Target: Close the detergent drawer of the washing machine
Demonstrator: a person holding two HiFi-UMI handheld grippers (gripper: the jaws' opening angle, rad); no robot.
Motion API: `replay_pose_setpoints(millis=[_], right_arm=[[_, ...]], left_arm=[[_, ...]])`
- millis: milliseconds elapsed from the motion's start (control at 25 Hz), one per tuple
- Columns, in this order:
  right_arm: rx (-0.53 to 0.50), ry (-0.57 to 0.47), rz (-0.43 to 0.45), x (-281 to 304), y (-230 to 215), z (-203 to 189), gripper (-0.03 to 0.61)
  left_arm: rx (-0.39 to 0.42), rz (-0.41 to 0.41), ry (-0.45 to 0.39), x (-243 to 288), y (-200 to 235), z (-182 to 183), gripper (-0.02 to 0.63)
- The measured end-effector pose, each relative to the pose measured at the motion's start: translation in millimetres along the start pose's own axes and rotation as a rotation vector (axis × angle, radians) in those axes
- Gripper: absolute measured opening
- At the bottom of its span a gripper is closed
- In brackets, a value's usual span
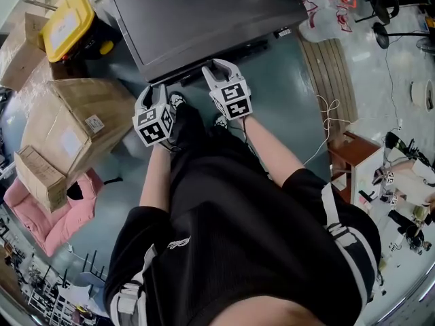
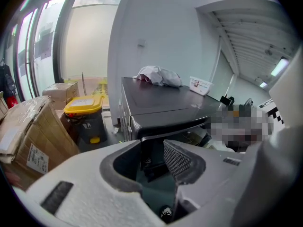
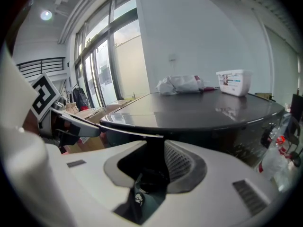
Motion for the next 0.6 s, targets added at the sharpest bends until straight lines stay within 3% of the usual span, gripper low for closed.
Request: replay_pose_setpoints(millis=[240, 600], right_arm=[[0.029, -0.015, -0.051, -2.4, -0.3, 2.5, 0.101], [0.041, 0.028, -0.098, -4.4, 5.8, 6.0, 0.106]], left_arm=[[-0.035, 0.046, 0.018, -1.9, -3.0, 0.5, 0.152], [-0.157, 0.069, 0.046, -4.3, -2.8, -2.3, 0.153]])
Point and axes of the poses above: the fingertips, and each gripper's own axes: x forward along the fingers, y to its left, z out of its top, the point moved 4 cm from there along -x, backward along the fingers, and after that the axes turned 10 degrees about z, right-handed, at the moved point
